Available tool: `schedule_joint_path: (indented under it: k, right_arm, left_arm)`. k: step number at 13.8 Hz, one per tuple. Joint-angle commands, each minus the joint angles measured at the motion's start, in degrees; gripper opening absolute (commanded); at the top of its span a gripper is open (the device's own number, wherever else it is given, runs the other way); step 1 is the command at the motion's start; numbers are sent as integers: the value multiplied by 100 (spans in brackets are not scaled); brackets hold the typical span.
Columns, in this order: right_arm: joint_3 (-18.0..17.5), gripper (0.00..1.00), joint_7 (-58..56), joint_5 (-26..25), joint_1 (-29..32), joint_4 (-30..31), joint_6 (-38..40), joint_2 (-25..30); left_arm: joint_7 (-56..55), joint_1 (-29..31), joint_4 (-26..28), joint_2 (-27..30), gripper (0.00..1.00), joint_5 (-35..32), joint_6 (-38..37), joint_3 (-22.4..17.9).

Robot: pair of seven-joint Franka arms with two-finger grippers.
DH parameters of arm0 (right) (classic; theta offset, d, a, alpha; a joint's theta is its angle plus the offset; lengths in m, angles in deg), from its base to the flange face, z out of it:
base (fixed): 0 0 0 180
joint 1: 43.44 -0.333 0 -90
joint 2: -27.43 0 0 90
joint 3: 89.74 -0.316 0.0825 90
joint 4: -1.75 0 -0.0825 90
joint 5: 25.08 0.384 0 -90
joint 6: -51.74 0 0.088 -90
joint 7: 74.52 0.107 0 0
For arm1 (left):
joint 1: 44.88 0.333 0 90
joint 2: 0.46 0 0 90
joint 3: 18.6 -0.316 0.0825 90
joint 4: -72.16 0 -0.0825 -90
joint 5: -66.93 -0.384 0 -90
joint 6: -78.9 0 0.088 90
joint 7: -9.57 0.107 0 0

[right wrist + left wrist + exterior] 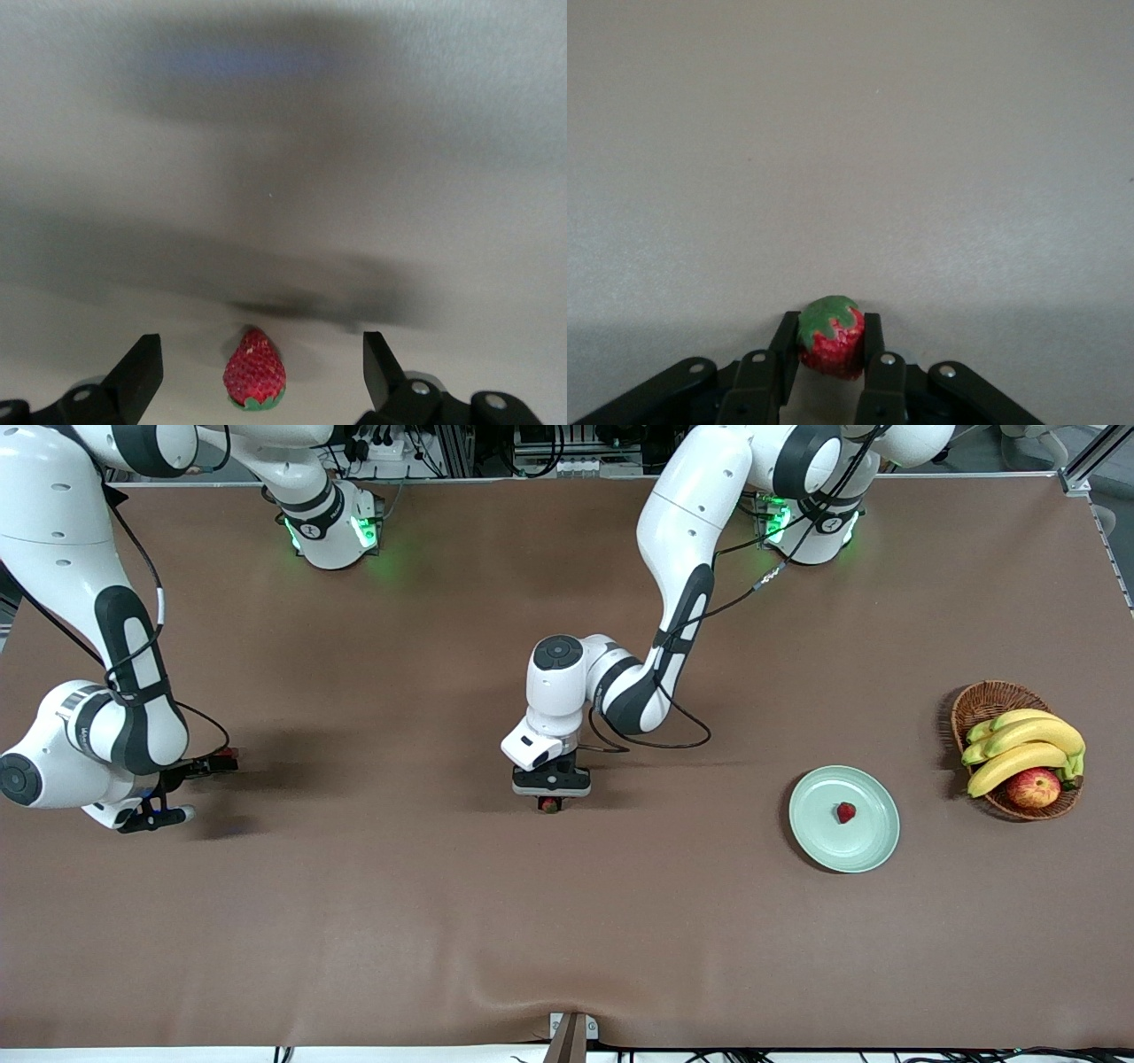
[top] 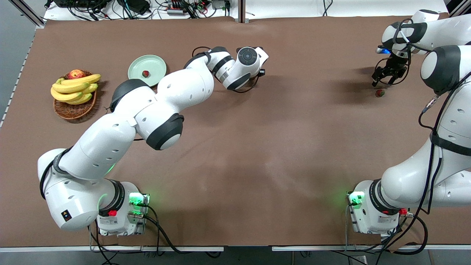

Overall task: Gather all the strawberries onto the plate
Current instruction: 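Carry the second strawberry onto the green plate with the left gripper and release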

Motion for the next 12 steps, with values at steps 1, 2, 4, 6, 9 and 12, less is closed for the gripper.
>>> schedule_joint_path:
  k: [1,2,4,6,9,12]
  right_arm:
    - [27,100,-46,-113,8,110,-5,-7]
    - [27,100,-37,-122,-10,102,187,1]
    - [27,94,-28,-122,-45,102,443,10]
    - [36,85,-37,-122,-45,102,452,10]
    - [27,68,-46,-131,-45,110,452,2]
    - [27,52,-63,-139,-45,119,470,10]
  left_arm:
    - [-150,35,-43,347,0,13,-445,-71]
    - [-158,166,-43,540,0,152,-769,-71]
    - [-158,482,53,1006,0,320,-1385,-71]
    - [-141,903,71,1332,0,338,-2009,-54]
    - [-115,1475,263,1719,0,365,-2643,-54]
    - [17,2063,1228,2307,0,347,-2715,-45]
